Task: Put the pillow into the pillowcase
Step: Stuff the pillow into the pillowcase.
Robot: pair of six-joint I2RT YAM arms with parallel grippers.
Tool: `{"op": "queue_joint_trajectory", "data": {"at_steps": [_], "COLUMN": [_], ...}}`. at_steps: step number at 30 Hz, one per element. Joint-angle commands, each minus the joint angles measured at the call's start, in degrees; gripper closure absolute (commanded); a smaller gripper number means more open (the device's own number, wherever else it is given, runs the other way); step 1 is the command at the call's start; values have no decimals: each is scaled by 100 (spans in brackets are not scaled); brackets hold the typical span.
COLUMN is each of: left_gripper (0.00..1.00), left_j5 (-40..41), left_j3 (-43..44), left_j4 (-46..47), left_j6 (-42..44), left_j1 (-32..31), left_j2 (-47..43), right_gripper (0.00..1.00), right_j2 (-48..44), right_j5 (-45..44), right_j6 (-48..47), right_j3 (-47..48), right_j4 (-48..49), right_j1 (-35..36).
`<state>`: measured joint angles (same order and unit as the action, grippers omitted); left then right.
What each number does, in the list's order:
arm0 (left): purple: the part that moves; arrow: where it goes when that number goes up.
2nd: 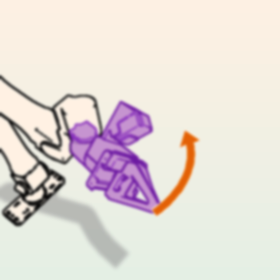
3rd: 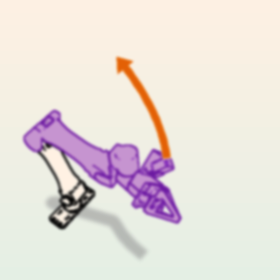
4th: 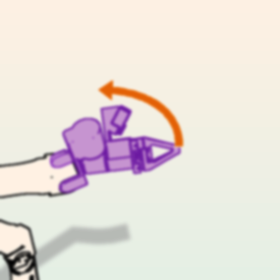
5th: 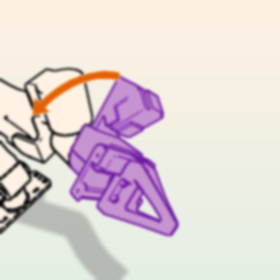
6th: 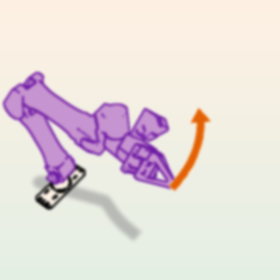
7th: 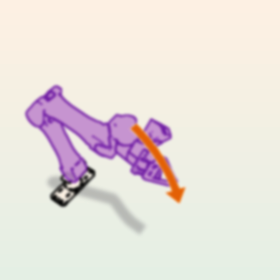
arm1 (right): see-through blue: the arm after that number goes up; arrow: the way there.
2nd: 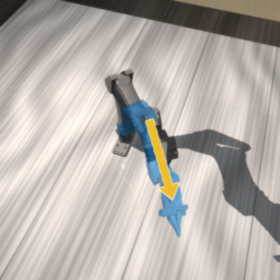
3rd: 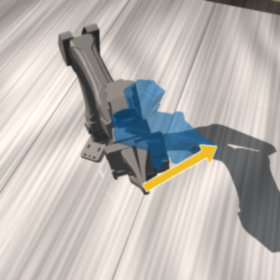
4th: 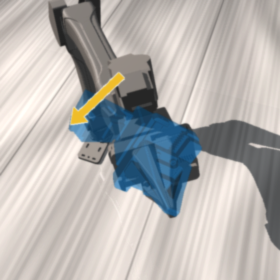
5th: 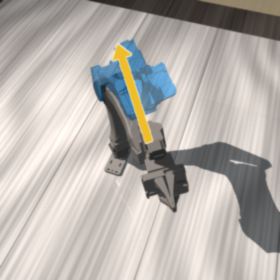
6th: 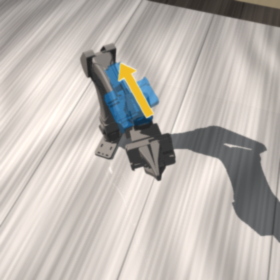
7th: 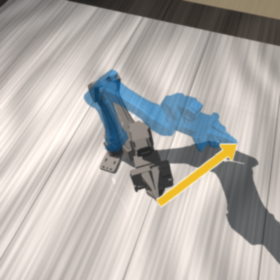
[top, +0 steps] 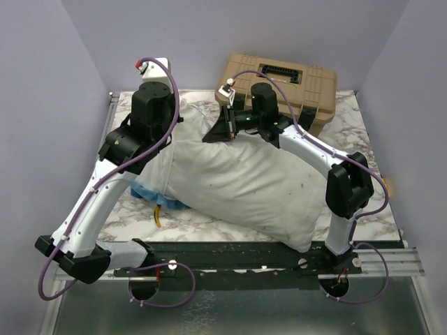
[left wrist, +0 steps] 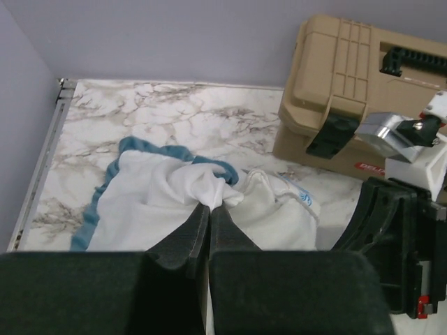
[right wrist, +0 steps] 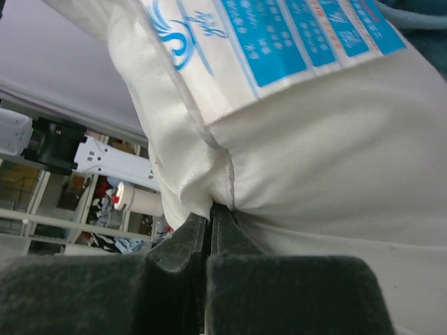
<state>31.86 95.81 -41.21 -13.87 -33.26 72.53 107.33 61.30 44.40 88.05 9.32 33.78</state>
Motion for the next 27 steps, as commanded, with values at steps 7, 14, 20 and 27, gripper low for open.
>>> {"op": "queue_joint_trajectory", "data": {"at_steps": [7, 14, 20, 27], "left_gripper": [100, 100, 100, 100], "left_j5": [-2754, -2846, -1026, -6], "left_j3": [-45, -1708, -3940, -4927], "left_j4": [2185, 2222, 2563, 2756], "left_j6": [-274, -1159, -2093, -2940], "left_j1": [-18, -26, -23, -23], "left_j2": [163, -643, -2384, -3699], "right_gripper": [100, 90, 25, 3], "right_j2": [183, 68, -985, -1155], "right_j5": [129, -748, -1733, -1825], "right_j6": [-1412, -1575, -2260, -2603], "right_j3": [950, 1218, 230, 170], "right_j4": [-2282, -2700, -2904, -2479], "right_j1": [559, 515, 285, 276]}}
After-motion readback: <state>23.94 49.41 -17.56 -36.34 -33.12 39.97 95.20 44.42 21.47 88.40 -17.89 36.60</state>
